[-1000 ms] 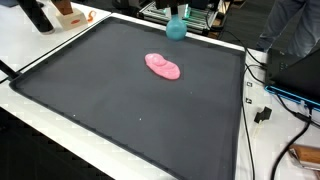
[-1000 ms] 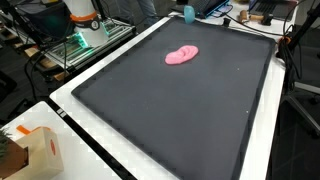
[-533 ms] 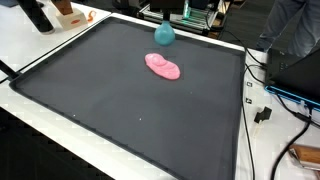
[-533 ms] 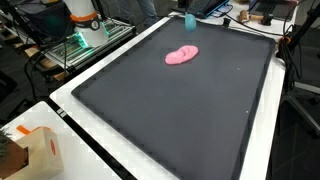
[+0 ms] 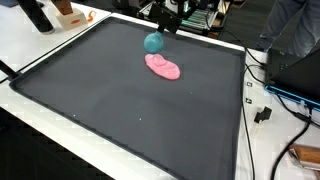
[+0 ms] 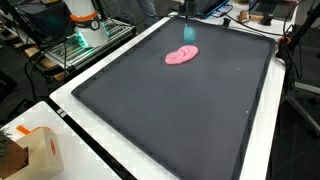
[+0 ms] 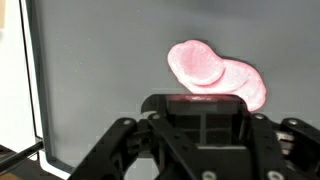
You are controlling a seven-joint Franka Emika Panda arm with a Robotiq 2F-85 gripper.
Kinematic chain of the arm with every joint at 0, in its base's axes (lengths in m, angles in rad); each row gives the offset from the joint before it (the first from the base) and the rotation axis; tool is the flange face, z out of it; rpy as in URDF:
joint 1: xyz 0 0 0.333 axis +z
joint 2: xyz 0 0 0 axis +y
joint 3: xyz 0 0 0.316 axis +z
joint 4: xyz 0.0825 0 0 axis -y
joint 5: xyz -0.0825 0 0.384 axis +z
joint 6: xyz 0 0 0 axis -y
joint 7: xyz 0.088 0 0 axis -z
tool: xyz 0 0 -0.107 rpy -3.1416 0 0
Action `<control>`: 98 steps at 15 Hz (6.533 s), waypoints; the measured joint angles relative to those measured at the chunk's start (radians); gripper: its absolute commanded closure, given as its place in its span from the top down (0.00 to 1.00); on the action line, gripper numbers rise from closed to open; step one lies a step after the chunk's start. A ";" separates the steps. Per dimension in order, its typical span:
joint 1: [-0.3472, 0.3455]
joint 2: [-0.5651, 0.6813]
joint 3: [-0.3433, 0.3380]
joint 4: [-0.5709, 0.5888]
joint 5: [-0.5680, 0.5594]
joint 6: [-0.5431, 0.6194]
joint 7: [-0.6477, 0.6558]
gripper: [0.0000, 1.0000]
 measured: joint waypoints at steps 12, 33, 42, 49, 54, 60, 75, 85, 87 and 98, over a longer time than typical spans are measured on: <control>0.094 0.159 -0.008 0.071 -0.126 -0.091 0.476 0.35; 0.135 0.300 -0.055 0.158 -0.230 -0.208 0.725 0.35; 0.131 0.303 -0.064 0.159 -0.235 -0.209 0.626 0.35; 0.106 0.277 -0.064 0.153 -0.235 -0.172 0.486 0.35; 0.073 0.223 -0.064 0.131 -0.223 -0.108 0.361 0.35; 0.023 0.126 -0.064 0.069 -0.133 -0.004 0.172 0.35; -0.107 -0.102 -0.089 -0.081 0.311 0.118 -0.448 0.35; -0.124 -0.137 -0.104 -0.111 0.394 0.118 -0.575 0.60; -0.124 -0.137 -0.104 -0.111 0.394 0.118 -0.575 0.60; -0.159 -0.118 -0.147 -0.110 0.624 0.119 -0.781 0.35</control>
